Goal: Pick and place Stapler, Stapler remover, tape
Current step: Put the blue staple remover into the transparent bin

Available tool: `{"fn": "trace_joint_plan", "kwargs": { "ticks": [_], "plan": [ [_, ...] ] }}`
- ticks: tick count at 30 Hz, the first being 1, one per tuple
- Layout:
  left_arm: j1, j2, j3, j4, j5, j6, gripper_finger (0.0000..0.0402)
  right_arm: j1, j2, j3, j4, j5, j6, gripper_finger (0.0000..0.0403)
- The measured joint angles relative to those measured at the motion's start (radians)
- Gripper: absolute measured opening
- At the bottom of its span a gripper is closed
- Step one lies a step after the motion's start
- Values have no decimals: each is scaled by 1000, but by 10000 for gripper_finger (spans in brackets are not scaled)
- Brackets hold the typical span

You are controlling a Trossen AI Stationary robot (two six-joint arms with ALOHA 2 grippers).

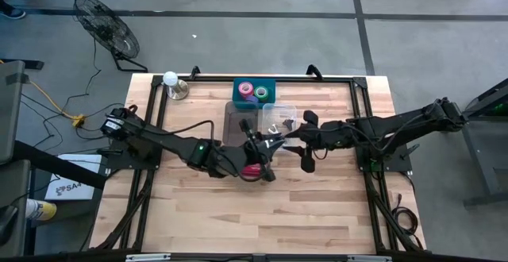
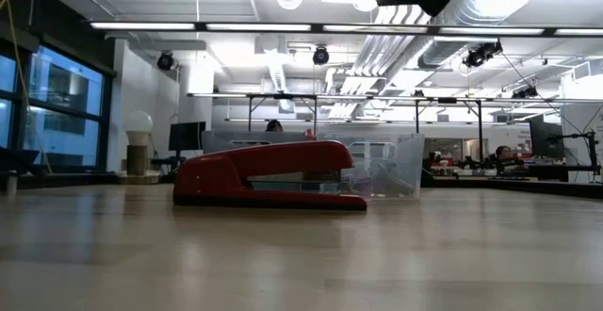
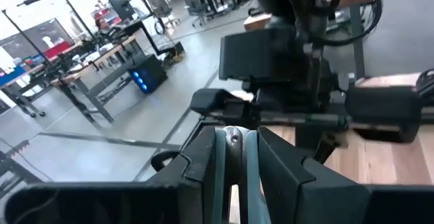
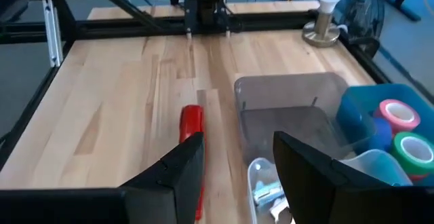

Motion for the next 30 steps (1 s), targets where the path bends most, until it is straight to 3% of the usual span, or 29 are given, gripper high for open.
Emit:
{"fn": "trace_joint_plan", "kwargs": {
  "ticks": [16, 30],
  "plan": [
    [0, 0, 1, 210, -1, 33, 80, 0, -14, 0, 220, -65, -108, 169],
    [6, 0, 1, 324, 29, 46, 80, -5, -76, 0, 399, -148, -102, 214]
  ]
}}
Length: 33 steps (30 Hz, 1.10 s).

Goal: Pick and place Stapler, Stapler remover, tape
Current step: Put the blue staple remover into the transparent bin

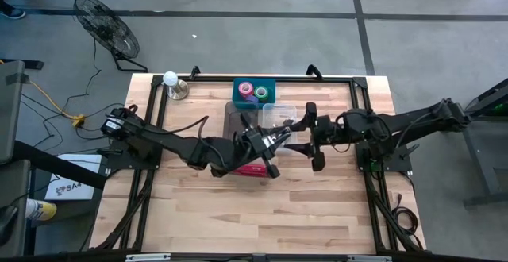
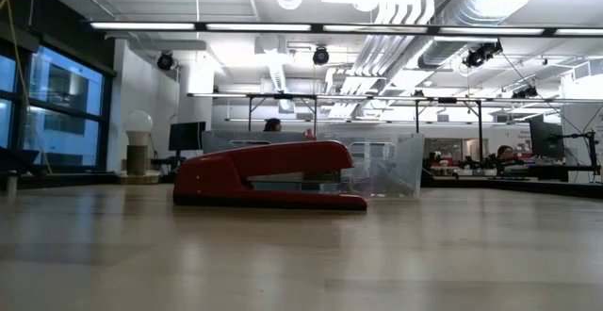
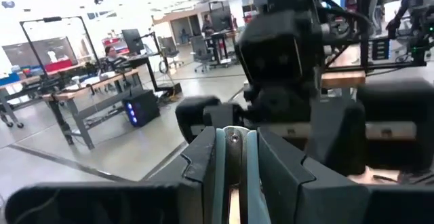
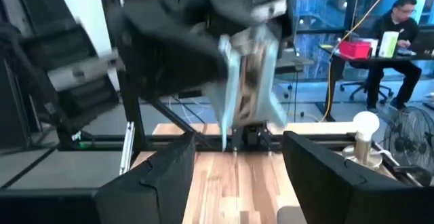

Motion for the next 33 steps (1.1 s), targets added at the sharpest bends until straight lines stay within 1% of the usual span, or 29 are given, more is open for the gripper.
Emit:
{"fn": "trace_joint_plan", "kwargs": {
  "ticks": [3, 9, 17, 22, 27, 31, 33],
  "plan": [
    [0, 0, 0, 21, 0, 3, 80, 0, 6, 0, -4, -9, -2, 214],
    [1, 0, 0, 22, -1, 6, 80, -4, 5, -2, 72, -19, -12, 215],
    [1, -1, 0, 20, -22, 9, 80, -56, 37, -2, 118, -68, -9, 216],
    [2, -2, 0, 18, -23, 8, 79, -79, 44, -2, 132, -74, -27, 216],
    [2, 0, -1, 12, -27, 11, 79, -70, 41, 2, 40, -50, 5, 216],
    [-3, 1, -1, 24, -6, 22, 79, -58, 43, 1, -26, 36, -14, 216],
    [-4, 1, -1, 22, -6, 23, 79, -59, 42, 1, -32, 54, -14, 216]
  ]
}}
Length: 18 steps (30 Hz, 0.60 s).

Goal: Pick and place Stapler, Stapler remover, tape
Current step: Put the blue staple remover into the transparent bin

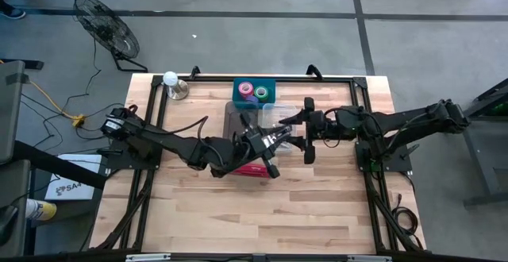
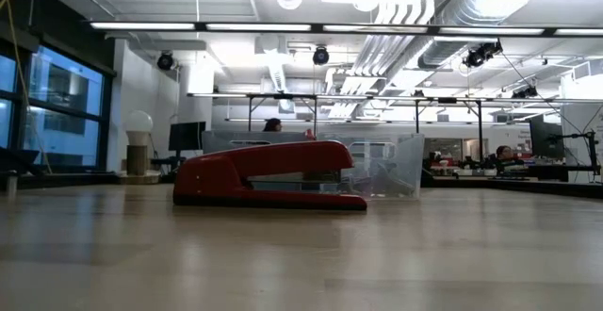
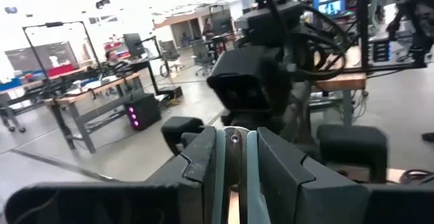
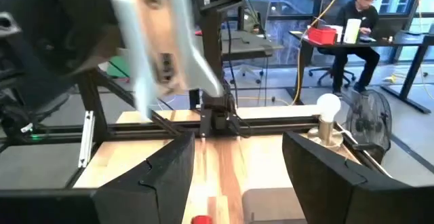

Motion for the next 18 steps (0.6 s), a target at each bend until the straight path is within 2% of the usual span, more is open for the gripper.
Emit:
{"fn": "trace_joint_plan", "kwargs": {
  "ticks": [7, 18],
  "plan": [
    [1, 0, 0, -20, -14, 2, 79, 2, -1, 0, 78, -116, -18, 216],
    [2, 0, 0, -21, 10, -38, 79, 7, -1, -1, 150, -75, -89, 216]
  ]
}}
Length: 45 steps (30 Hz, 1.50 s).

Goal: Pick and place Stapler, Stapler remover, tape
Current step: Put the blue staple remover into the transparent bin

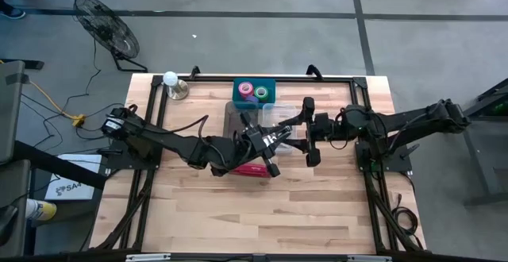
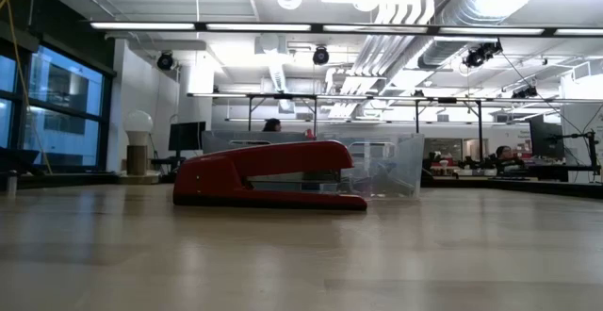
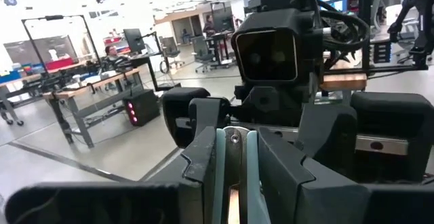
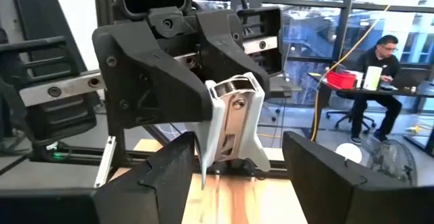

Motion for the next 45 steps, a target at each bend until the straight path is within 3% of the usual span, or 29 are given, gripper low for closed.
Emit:
{"fn": "trace_joint_plan", "kwargs": {
  "ticks": [9, 22, 29, 38, 45],
  "plan": [
    [0, 0, 0, 0, 8, -9, 79, -1, 0, 0, 27, -84, 0, 207],
    [-1, 0, 0, 0, 28, -25, 76, 0, -1, 0, 26, -97, -9, 90],
    [0, 0, 0, 0, 25, -42, 76, 0, -1, 0, 26, -95, 12, 89],
    [0, 0, 1, 0, 22, -30, 209, -1, -1, 0, -2, -28, 54, 89],
    [-9, -6, 1, -3, -2, 25, 243, -3, 0, 0, -80, 60, 80, 89]
  ]
}}
